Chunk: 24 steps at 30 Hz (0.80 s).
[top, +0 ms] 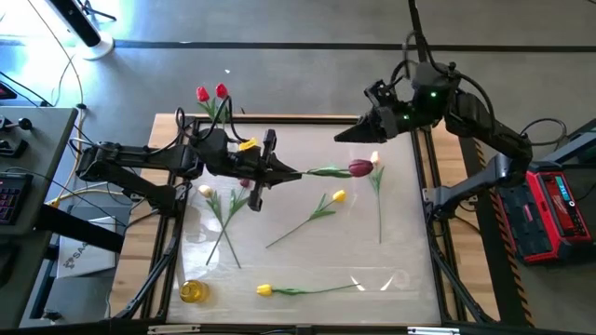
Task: Sort flowers into vase by color
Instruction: Put the right dark red flower into the transparent vase
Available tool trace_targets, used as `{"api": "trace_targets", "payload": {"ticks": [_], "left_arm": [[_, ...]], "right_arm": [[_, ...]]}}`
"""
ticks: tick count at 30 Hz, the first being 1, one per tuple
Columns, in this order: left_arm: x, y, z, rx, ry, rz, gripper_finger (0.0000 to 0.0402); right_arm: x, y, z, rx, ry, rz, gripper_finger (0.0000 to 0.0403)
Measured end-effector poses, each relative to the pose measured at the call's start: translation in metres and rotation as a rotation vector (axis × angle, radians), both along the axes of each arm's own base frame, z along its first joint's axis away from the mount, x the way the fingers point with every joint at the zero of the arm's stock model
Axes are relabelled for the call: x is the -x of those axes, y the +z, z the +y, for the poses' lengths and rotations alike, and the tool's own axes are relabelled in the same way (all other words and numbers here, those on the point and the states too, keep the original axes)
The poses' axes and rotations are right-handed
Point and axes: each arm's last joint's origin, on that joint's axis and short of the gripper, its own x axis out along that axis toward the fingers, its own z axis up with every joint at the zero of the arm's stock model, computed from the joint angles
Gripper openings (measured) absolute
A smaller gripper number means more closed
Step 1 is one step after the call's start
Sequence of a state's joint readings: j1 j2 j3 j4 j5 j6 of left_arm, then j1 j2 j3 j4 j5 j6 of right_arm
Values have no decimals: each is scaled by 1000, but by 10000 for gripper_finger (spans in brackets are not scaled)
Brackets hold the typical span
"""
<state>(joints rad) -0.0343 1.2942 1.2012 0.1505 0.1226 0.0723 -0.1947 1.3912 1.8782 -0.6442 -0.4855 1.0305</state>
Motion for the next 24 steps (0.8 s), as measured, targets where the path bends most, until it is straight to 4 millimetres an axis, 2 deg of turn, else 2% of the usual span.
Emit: {"api": "trace_targets", "payload": {"ticks": [7, 13, 18, 24], "left_arm": [[0, -9, -3, -69, -94, 83, 0], [3, -25, -4, -134, -142, 229, 0], [5, -35, -3, -201, -151, 327, 0], [6, -39, -2, -256, -118, 365, 0]], "right_arm": [[-20, -32, 1, -232, 176, 286, 128], [-36, -51, 4, -301, 239, 424, 128], [-52, -68, 14, -351, 337, 523, 128], [-67, -89, 31, -391, 448, 645, 128]]}}
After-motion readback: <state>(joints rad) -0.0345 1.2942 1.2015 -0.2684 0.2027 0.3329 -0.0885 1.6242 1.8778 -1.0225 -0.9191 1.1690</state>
